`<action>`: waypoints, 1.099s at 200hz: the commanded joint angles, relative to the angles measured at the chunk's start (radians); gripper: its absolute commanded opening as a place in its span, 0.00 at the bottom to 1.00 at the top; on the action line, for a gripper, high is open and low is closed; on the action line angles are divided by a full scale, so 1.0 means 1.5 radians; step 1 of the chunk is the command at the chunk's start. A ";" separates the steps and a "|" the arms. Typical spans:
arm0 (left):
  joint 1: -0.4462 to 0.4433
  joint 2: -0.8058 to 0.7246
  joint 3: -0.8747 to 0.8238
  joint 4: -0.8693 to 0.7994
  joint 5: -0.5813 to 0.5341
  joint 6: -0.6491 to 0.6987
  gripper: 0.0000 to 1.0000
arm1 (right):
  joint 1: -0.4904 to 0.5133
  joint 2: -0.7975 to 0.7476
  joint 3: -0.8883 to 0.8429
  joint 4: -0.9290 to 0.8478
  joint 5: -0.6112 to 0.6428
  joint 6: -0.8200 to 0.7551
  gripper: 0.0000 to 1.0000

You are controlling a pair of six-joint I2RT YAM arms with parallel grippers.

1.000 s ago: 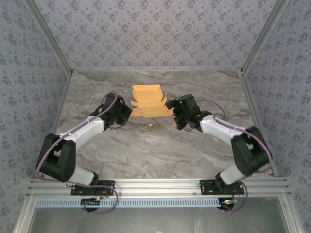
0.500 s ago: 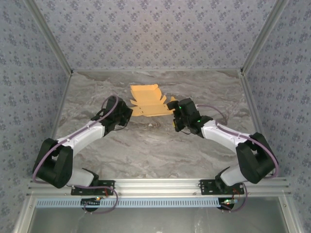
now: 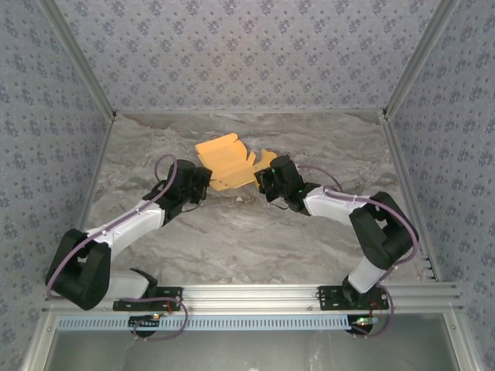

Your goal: Fold the paper box

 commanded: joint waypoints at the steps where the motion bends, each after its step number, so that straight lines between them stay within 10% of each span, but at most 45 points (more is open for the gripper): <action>1: 0.008 -0.041 0.000 -0.018 -0.027 0.031 0.77 | -0.021 0.002 0.061 -0.043 -0.054 -0.094 0.13; 19: 0.048 -0.082 0.001 -0.099 -0.055 0.096 0.97 | -0.049 0.010 0.155 -0.204 -0.081 -0.313 0.13; 91: 0.169 -0.165 0.071 -0.174 -0.157 0.527 0.98 | -0.155 -0.006 0.296 -0.570 -0.182 -1.034 0.04; 151: 0.151 -0.039 0.052 0.075 0.121 0.708 0.96 | -0.149 -0.107 0.256 -0.641 -0.228 -1.419 0.00; 220: 0.047 0.003 0.030 0.172 0.395 0.986 0.97 | -0.154 -0.023 0.365 -0.801 -0.149 -1.573 0.00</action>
